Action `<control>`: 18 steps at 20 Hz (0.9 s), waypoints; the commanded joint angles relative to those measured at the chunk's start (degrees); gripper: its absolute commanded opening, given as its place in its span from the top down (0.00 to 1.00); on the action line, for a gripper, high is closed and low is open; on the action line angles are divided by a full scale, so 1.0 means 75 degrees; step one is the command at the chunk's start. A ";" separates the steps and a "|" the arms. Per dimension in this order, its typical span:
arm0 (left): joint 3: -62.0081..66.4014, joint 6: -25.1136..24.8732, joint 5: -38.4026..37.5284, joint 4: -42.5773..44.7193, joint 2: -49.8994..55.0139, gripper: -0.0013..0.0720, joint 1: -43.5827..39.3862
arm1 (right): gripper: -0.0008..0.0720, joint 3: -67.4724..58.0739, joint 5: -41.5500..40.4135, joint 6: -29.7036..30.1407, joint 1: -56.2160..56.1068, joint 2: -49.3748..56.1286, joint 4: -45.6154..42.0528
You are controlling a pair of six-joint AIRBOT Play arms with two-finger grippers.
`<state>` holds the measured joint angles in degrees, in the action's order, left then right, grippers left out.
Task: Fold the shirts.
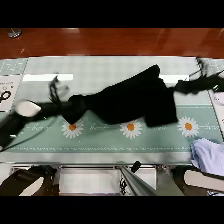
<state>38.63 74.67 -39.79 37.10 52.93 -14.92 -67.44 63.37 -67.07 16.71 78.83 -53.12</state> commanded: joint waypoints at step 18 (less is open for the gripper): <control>0.8078 0.2702 -0.4433 0.4928 -0.3585 0.95 0.1099 | 0.95 -0.4878 0.0131 -0.2241 -0.0003 -0.6289 -0.3264</control>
<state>97.60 87.37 -60.86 66.61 26.61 -6.74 -102.83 54.24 -82.32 16.71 32.29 -72.27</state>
